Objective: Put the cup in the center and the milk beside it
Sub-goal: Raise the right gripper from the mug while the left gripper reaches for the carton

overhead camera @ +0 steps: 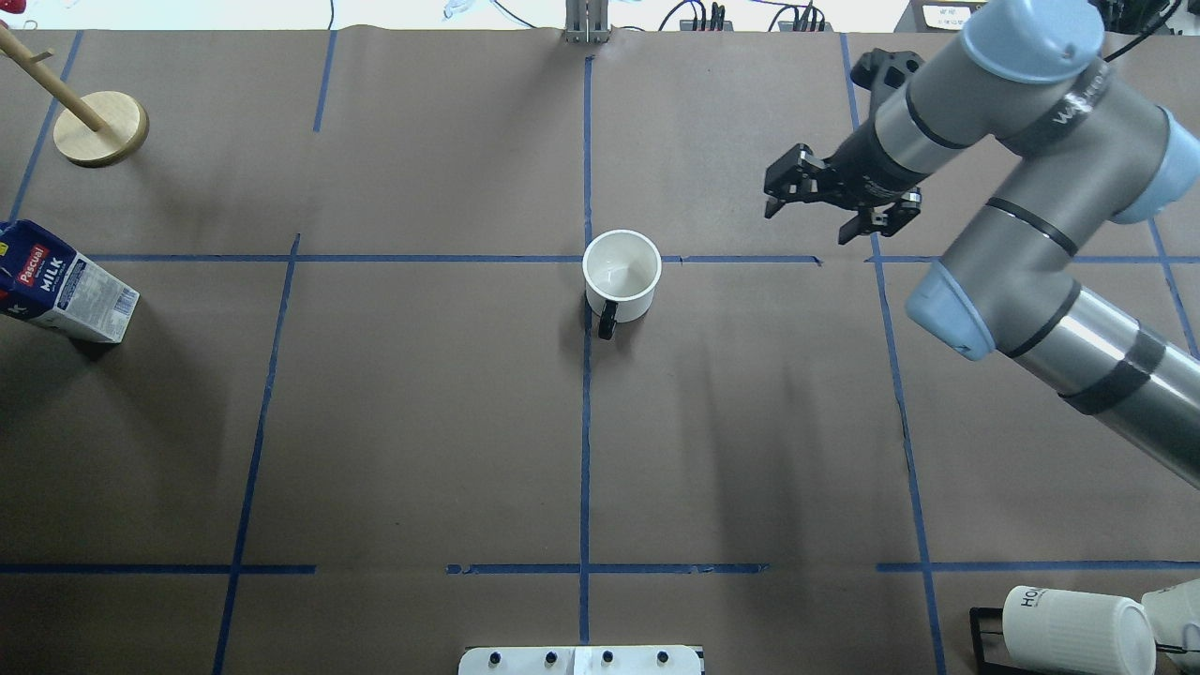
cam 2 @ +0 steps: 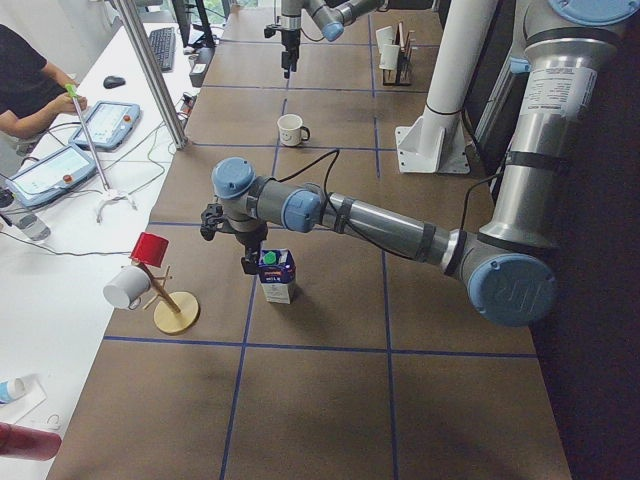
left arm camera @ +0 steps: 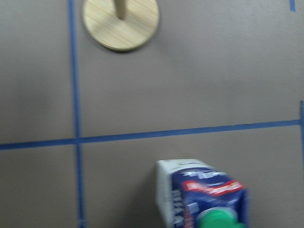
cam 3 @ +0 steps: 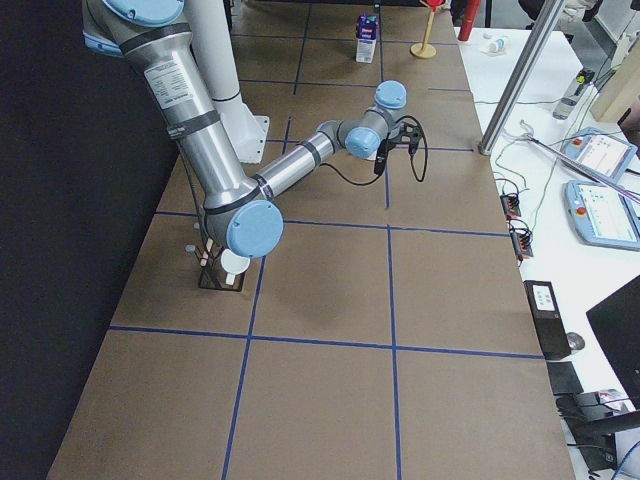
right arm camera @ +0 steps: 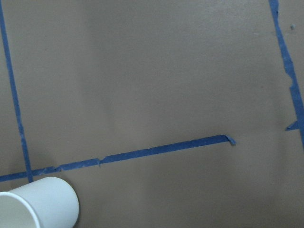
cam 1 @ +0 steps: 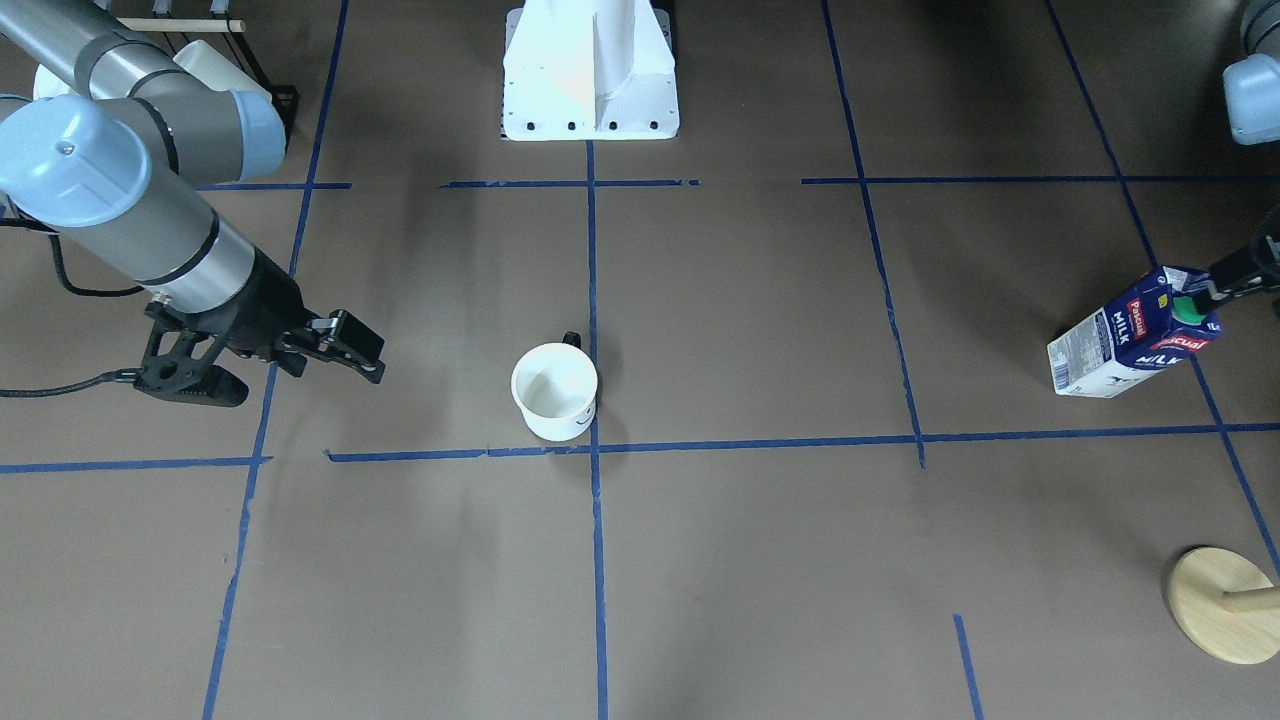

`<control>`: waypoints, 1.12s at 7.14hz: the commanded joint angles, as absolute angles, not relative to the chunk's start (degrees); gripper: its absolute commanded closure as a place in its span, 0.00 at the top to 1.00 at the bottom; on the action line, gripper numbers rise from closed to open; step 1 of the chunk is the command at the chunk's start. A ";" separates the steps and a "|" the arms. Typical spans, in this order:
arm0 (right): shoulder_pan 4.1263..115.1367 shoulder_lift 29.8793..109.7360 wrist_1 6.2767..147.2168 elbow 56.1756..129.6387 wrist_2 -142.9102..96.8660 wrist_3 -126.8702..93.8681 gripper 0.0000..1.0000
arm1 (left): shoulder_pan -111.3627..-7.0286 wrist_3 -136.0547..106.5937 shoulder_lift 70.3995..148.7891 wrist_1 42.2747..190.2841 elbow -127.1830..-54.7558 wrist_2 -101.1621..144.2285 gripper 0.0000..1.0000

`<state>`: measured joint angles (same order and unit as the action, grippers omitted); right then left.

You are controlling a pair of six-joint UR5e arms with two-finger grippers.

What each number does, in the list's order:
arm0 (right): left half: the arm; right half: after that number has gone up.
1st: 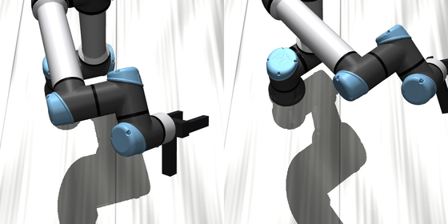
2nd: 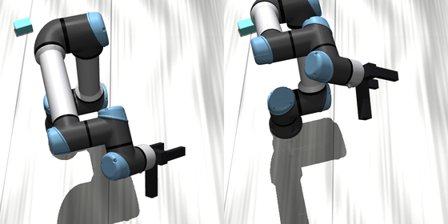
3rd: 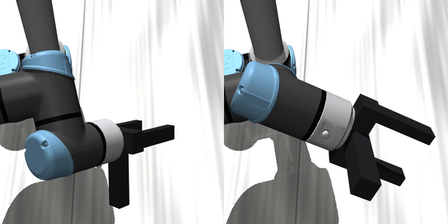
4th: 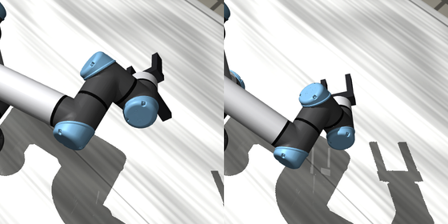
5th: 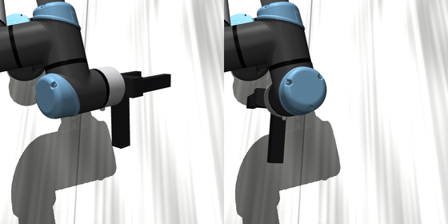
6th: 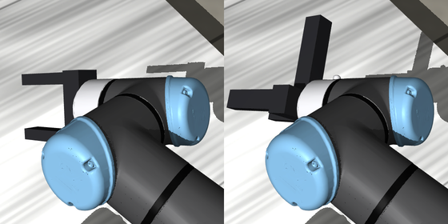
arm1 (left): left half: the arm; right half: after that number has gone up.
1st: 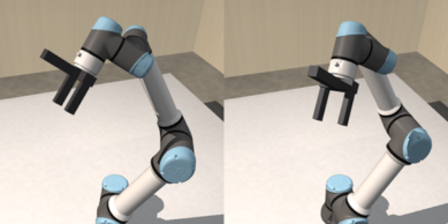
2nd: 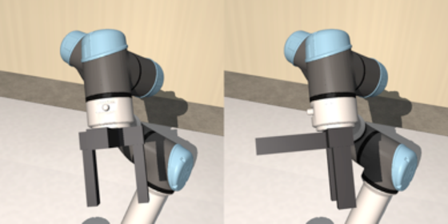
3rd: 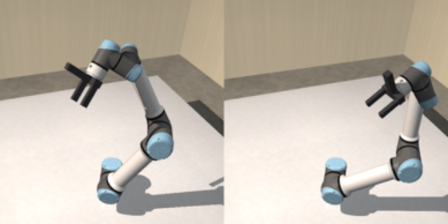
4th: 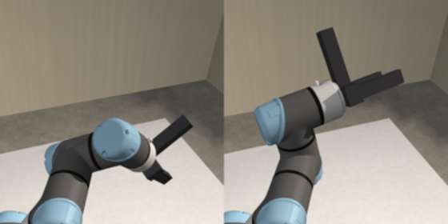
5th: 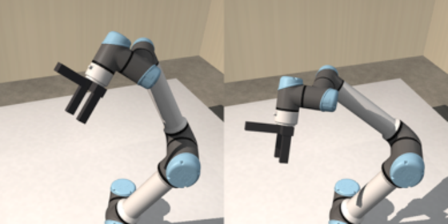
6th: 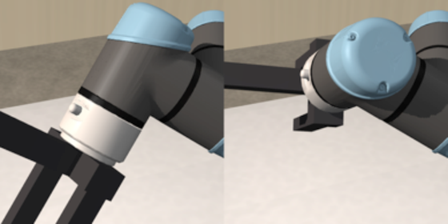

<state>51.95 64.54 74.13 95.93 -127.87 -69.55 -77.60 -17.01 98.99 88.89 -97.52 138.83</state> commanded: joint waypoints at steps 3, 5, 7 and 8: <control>51.94 65.83 74.09 95.89 -126.74 -68.38 1.00 | -73.32 -17.75 98.62 88.86 -96.69 138.17 1.00; 51.68 66.00 74.09 95.80 -126.39 -68.38 1.00 | -70.68 -17.93 98.44 88.77 -96.24 136.59 1.00; 50.98 66.09 74.09 95.80 -125.51 -68.47 1.00 | -70.14 -17.75 98.44 88.86 -94.75 136.49 0.88; 50.63 66.09 74.09 95.80 -124.90 -68.47 1.00 | -70.14 -18.01 98.52 88.86 -94.83 136.49 0.46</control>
<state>51.10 66.05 74.09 95.81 -125.65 -68.43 -70.29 -17.84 98.46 88.83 -95.12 136.54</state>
